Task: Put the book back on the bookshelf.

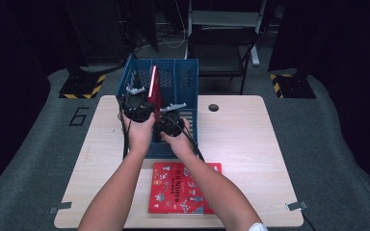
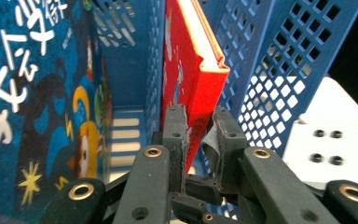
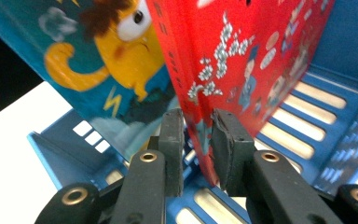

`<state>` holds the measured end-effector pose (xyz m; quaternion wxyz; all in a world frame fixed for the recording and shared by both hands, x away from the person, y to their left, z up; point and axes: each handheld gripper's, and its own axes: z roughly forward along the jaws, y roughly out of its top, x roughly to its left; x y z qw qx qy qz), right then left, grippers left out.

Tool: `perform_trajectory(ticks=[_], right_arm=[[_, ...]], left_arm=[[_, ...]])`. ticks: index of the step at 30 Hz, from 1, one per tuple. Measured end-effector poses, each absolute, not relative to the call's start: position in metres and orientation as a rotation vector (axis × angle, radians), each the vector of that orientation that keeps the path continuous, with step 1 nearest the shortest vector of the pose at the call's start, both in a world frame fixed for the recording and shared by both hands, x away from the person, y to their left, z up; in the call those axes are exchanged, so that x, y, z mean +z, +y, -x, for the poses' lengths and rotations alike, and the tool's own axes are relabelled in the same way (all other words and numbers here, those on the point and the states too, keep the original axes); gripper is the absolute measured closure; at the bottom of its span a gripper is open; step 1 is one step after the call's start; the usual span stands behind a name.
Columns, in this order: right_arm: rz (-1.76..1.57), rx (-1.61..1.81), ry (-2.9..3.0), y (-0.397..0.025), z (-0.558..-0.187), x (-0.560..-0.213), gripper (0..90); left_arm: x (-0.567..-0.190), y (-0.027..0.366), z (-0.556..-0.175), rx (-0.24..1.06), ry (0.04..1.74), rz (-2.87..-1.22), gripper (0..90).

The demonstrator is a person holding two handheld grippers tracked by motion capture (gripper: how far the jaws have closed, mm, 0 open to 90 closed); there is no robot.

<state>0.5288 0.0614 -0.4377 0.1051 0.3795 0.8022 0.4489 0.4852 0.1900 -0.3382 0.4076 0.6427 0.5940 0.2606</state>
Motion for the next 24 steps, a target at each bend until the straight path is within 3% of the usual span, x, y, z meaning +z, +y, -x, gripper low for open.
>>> perform_trajectory(ticks=[8,24], right_arm=[[-1.076,1.344,2.361,0.0648,-0.5221,-0.4333,69.6],[-1.081,1.337,2.352,0.0567,-0.5201,-0.4338,68.1]], left_arm=[[-0.3399,0.1909,-0.4844,0.645,1.502,-1.593,76.5],[-0.3409,0.1901,-0.4835,0.626,1.493,-1.602,62.1]])
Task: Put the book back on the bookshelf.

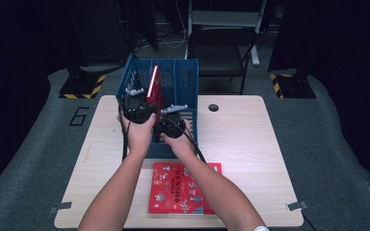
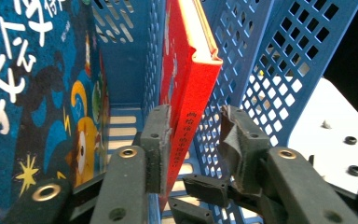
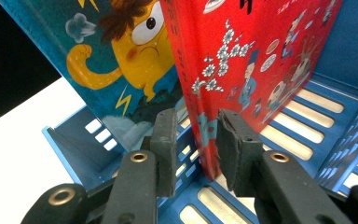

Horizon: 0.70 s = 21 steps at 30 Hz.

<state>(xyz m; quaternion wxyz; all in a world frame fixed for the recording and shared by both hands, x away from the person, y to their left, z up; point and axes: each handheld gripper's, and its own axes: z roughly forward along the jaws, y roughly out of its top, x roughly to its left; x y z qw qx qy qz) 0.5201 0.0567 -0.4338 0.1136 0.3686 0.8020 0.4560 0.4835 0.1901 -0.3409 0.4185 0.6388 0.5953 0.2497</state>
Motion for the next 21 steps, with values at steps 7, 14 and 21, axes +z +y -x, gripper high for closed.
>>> perform_trajectory(ticks=[7,14,21], right_arm=[[-1.089,1.344,2.344,0.055,-0.518,-0.432,65.6],[-1.073,1.330,2.339,0.051,-0.512,-0.427,61.6],[-1.046,1.330,2.333,0.048,-0.504,-0.421,58.8]], left_arm=[[-0.338,0.191,-0.480,0.617,1.487,-1.598,59.2],[-0.332,0.191,-0.473,0.621,1.461,-1.594,54.8],[-0.326,0.194,-0.464,0.619,1.439,-1.612,53.0]])
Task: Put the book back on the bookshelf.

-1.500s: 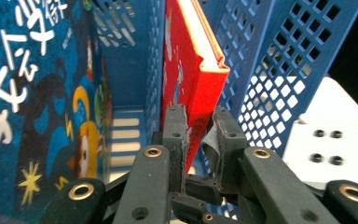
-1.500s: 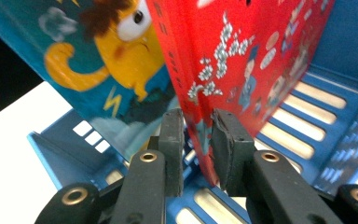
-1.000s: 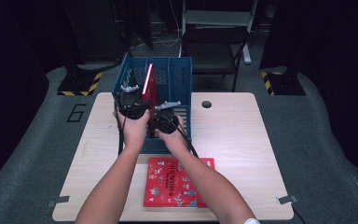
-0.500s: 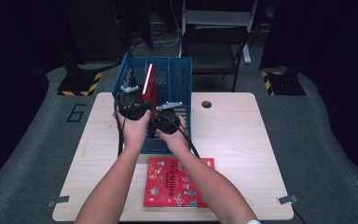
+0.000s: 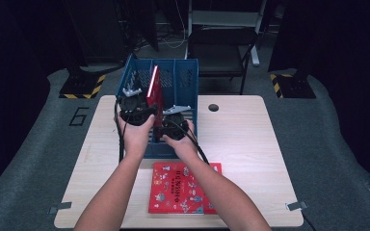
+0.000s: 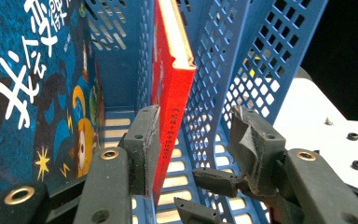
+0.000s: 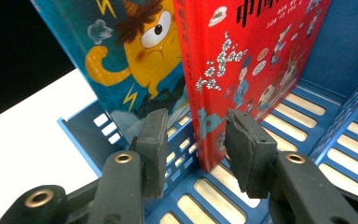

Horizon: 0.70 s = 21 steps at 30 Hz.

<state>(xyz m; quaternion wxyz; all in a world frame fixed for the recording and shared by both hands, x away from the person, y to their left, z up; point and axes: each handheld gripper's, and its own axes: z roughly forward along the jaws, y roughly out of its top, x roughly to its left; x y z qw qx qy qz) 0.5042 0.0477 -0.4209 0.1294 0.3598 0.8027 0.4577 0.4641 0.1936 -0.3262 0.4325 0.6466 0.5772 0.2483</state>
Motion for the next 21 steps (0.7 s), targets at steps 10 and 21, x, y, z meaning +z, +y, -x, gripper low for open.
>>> perform_trajectory(ticks=[10,21], right_arm=[[-1.035,1.347,2.323,0.039,-0.489,-0.409,57.1],[-1.036,1.369,2.312,0.026,-0.471,-0.401,53.1]], left_arm=[[-0.317,0.202,-0.448,0.600,1.391,-1.632,52.5],[-0.325,0.207,-0.429,0.564,1.339,-1.660,51.4]])
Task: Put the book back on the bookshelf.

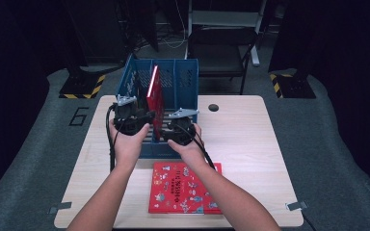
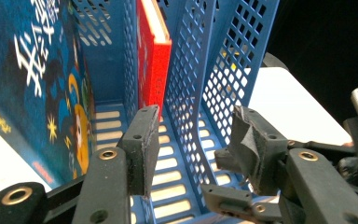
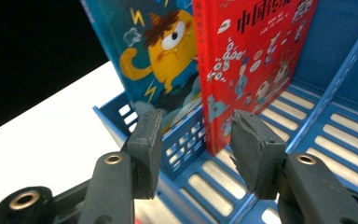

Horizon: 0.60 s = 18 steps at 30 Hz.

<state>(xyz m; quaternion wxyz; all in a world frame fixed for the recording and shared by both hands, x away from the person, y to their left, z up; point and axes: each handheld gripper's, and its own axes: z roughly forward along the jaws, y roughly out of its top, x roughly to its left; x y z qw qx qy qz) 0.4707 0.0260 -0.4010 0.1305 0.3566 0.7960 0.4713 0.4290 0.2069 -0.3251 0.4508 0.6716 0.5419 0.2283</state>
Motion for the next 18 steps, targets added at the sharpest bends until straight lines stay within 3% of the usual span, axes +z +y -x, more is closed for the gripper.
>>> perform_trajectory(ticks=[18], right_arm=[[-0.955,1.341,2.351,-0.002,-0.426,-0.417,47.4]], left_arm=[[-0.357,0.224,-0.393,0.529,1.221,-1.725,45.0]])
